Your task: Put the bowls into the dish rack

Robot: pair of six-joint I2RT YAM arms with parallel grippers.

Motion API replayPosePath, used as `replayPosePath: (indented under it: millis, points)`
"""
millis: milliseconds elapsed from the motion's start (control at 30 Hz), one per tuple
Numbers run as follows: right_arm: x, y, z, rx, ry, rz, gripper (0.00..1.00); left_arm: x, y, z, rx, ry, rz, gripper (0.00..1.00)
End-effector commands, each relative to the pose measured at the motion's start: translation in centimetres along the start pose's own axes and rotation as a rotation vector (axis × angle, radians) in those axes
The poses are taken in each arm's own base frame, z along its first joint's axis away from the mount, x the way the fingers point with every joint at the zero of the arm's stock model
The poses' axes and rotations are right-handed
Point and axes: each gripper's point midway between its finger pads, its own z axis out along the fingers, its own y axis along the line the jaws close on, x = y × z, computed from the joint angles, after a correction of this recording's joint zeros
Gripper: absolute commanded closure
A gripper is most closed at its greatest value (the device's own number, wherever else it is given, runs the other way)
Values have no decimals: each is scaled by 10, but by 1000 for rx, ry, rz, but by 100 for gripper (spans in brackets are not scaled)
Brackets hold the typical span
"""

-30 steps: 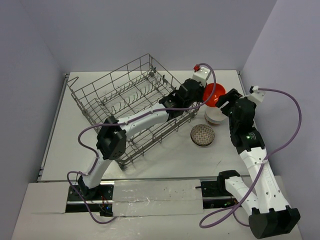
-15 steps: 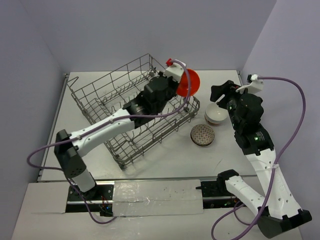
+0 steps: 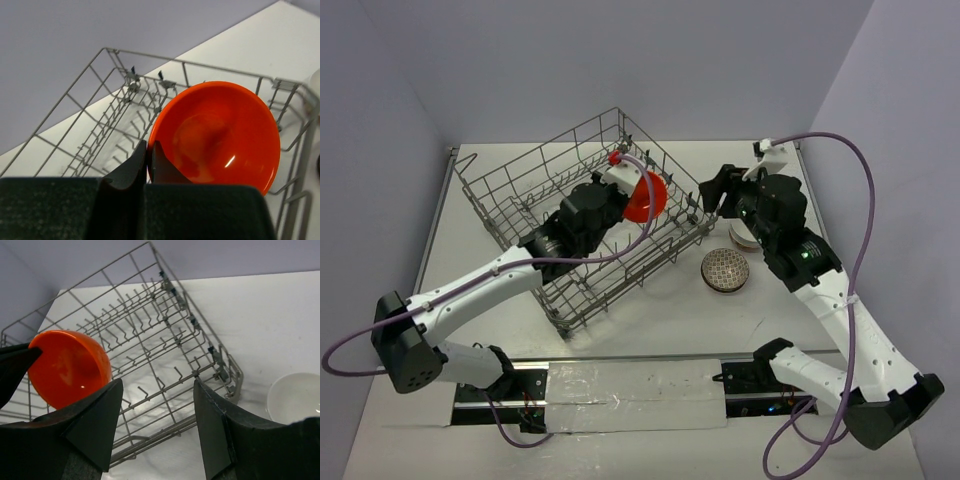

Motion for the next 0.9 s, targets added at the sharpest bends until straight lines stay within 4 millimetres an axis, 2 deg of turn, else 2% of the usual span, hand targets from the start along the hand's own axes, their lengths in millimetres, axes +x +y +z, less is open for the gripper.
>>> replayPosePath:
  millis: [0,200,367,500,700,867]
  points:
    - [-20,31,0,-115,-49,-52,34,-37,24,-19,5,-146,26,100]
    - [-7,67,7,-200,0,-125,37,-25,26,-29,74,-167,145,100]
    - [7,92,16,-232,39,-162,41,-23,22,-32,118,-162,164,100]
    - [8,108,21,-249,42,-186,43,-21,19,-33,140,-154,172,100]
    - [19,118,32,-230,76,-243,48,-26,22,-38,138,-160,169,100]
    - [19,117,35,-219,73,-260,50,-26,23,-42,139,-175,160,100]
